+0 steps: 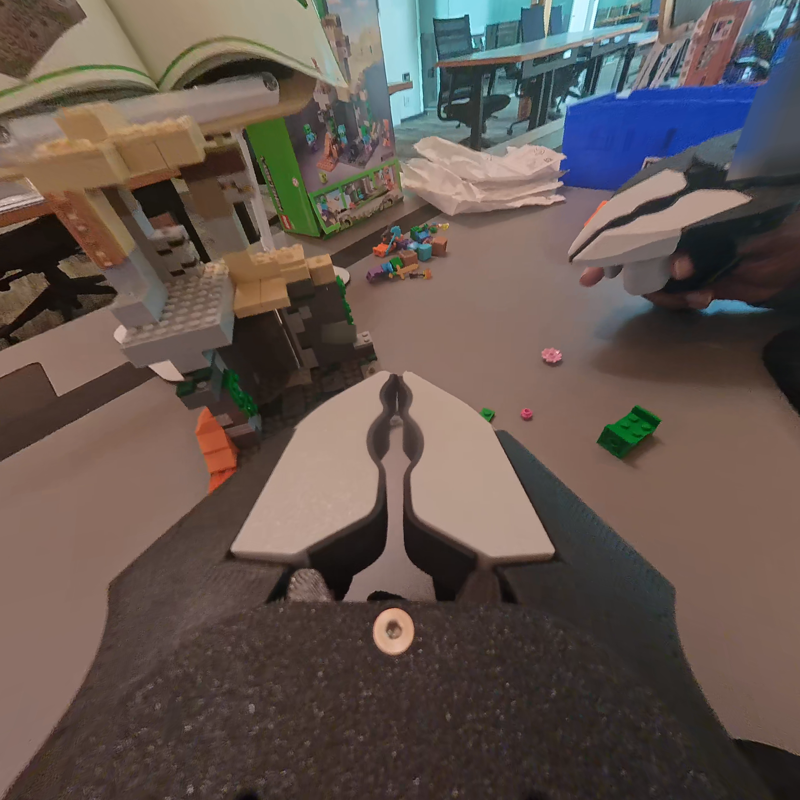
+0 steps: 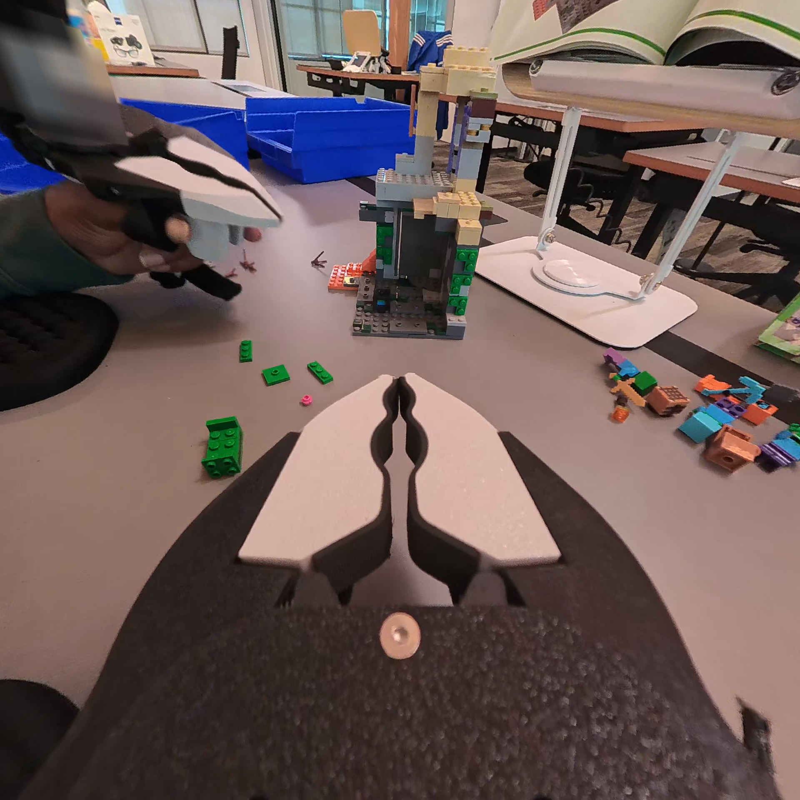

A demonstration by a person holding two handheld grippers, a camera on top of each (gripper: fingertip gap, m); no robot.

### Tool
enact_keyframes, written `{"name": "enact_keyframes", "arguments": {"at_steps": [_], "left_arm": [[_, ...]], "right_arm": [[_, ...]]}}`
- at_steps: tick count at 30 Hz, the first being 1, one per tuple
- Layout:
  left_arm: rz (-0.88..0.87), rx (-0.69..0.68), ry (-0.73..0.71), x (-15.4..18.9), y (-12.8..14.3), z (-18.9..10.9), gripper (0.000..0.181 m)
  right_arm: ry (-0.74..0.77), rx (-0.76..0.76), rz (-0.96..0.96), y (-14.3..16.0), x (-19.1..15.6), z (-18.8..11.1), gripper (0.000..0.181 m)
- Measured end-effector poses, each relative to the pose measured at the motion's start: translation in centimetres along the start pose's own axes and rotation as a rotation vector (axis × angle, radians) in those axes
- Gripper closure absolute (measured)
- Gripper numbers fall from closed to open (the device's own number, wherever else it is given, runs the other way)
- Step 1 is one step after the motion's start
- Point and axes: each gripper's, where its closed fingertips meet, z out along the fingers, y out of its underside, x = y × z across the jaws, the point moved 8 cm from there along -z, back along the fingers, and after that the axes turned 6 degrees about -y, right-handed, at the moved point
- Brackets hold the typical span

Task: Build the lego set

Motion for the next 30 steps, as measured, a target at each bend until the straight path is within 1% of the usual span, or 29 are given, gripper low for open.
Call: {"name": "enact_keyframes", "arguments": {"at_steps": [4,7,9,11,14,16,18,20,22,25,27,30], "left_arm": [[0.003,0.058,-0.029,0.3,-2.7,-1.7,0.18],[0.004,0.112,-0.073,0.1,-5.7,-4.1,0.176],[0.021,0.132,-0.126,-0.7,-7.7,-6.6,0.172],[0.044,0.138,-0.208,-2.4,-9.2,-10.0,0.173],[0.077,0.036,-0.377,-6.9,-10.3,-15.9,0.17],[0.087,-0.086,-0.499,-10.9,-10.4,-19.9,0.169],[0.085,-0.252,-0.572,-14.9,-9.7,-23.5,0.169],[0.065,-0.432,-0.628,-18.7,-8.1,-26.4,0.17],[0.031,-0.662,-0.635,-22.0,-5.7,-28.5,0.169],[-0.004,-0.979,-0.571,-24.9,-1.3,-30.0,0.167],[-0.018,-1.175,-0.493,-25.9,1.5,-30.2,0.163],[-0.005,-1.386,-0.363,-26.8,5.0,-29.8,0.161]], "right_arm": [[0.012,0.003,0.006,0.0,0.1,0.0,0.179],[0.012,0.007,0.002,0.0,0.1,-0.1,0.18],[0.01,0.009,0.006,0.0,0.2,-0.1,0.181],[0.008,0.013,0.013,0.0,0.2,-0.2,0.181],[0.004,0.011,0.021,0.0,0.3,-0.2,0.181],[0.003,0.008,0.025,0.0,0.3,-0.1,0.181],[0.005,0.007,0.028,0.0,0.4,-0.1,0.181],[0.007,0.005,0.033,0.0,0.4,-0.1,0.181],[0.008,0.001,0.043,0.0,0.5,0.0,0.181],[0.007,-0.004,0.053,0.0,0.6,0.0,0.181],[0.004,-0.007,0.055,0.0,0.7,0.0,0.181],[-0.003,-0.007,0.055,0.0,0.6,0.0,0.181]]}}
